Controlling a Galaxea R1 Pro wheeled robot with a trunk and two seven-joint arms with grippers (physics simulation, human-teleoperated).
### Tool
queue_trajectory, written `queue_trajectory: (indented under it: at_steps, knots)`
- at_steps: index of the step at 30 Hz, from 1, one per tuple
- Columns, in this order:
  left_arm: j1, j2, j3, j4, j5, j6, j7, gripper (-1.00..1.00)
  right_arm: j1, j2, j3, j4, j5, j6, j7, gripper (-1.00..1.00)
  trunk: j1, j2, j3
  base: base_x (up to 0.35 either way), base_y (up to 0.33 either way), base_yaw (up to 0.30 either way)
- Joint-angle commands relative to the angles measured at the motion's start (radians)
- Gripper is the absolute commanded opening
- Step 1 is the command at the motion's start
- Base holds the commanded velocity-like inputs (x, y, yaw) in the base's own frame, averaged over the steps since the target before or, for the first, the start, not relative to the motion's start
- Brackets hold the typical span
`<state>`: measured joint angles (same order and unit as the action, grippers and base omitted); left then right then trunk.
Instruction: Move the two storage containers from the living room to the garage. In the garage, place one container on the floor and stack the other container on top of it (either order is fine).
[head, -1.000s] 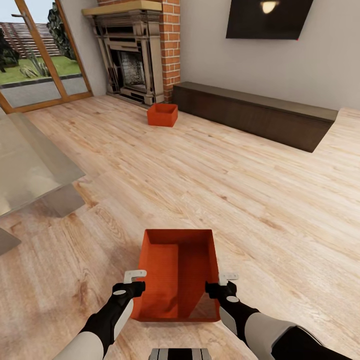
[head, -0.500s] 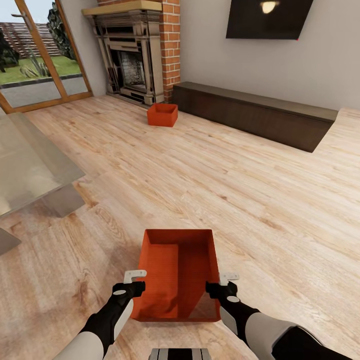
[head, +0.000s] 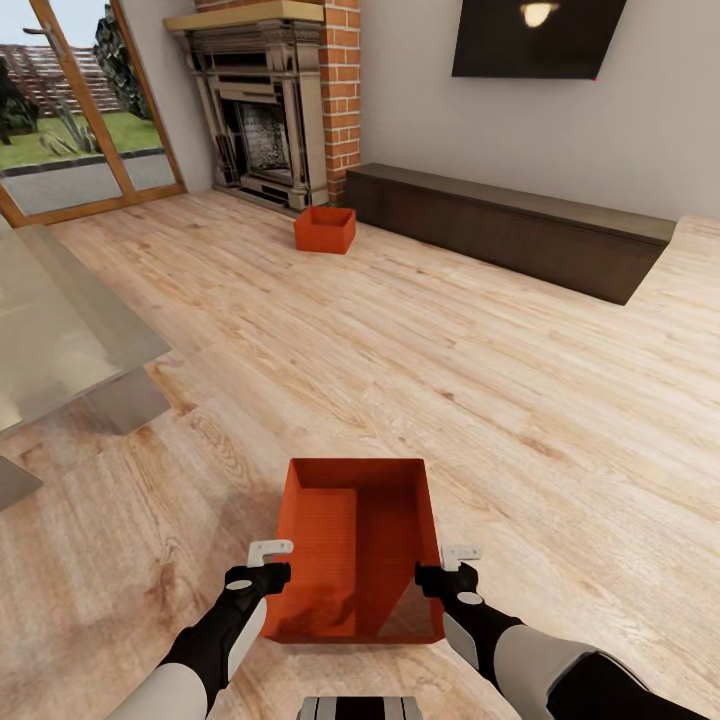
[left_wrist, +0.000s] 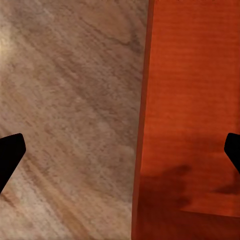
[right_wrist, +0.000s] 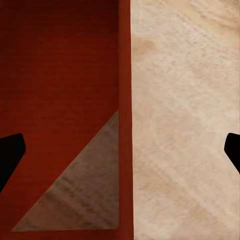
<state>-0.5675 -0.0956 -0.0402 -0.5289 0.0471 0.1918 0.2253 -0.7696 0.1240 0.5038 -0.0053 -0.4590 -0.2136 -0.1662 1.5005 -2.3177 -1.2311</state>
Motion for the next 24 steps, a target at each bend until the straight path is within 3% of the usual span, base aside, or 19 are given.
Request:
queue_trajectory:
  at_steps: [1, 24]
  knots:
    - [0.0, 0.0, -0.004, -0.002, 0.005, 0.005, 0.006, 1.0, 0.0, 0.0, 0.008, 0.001, -0.007, -0.003, -0.003, 1.0, 0.0, 0.0, -0.001, 0.0, 0.0, 0.0]
    - [0.0, -0.001, -0.011, -0.001, 0.005, 0.004, 0.006, 1.0, 0.0, 0.0, 0.009, 0.0, -0.003, -0.003, -0.003, 1.0, 0.0, 0.0, -0.001, 0.0, 0.0, 0.0]
